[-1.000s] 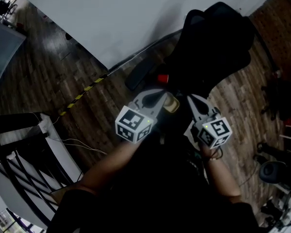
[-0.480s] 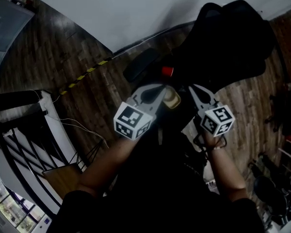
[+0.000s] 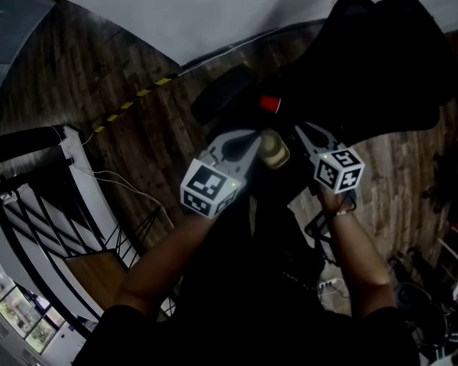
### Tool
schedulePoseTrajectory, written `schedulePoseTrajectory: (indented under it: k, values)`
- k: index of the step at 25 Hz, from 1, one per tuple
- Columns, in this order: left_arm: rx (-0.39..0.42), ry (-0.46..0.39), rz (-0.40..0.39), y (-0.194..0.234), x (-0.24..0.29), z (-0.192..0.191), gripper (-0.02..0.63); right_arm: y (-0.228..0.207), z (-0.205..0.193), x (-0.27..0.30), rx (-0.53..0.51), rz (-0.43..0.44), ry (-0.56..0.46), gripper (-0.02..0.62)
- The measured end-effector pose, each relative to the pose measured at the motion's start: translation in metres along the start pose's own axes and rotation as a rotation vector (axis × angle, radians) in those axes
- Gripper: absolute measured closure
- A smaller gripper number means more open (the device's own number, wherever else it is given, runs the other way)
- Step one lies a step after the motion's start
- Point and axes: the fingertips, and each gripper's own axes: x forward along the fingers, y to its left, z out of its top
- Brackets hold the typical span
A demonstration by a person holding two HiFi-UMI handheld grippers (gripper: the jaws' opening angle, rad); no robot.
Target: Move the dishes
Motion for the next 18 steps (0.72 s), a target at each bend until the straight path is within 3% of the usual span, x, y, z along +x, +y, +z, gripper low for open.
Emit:
schedulePoseTrajectory:
  k: [9, 18]
  values:
    - [-0.020, 0.070, 0.012, 0.043, 0.030, -0.044, 0.615, -0.064, -0.060, 0.090, 0.084, -0.020, 0.125, 0.506]
    - [-0.030, 0.126, -0.014, 0.070, 0.048, -0.065, 0.615, -0.118, -0.119, 0.149, 0.205, -0.080, 0.238, 0.486]
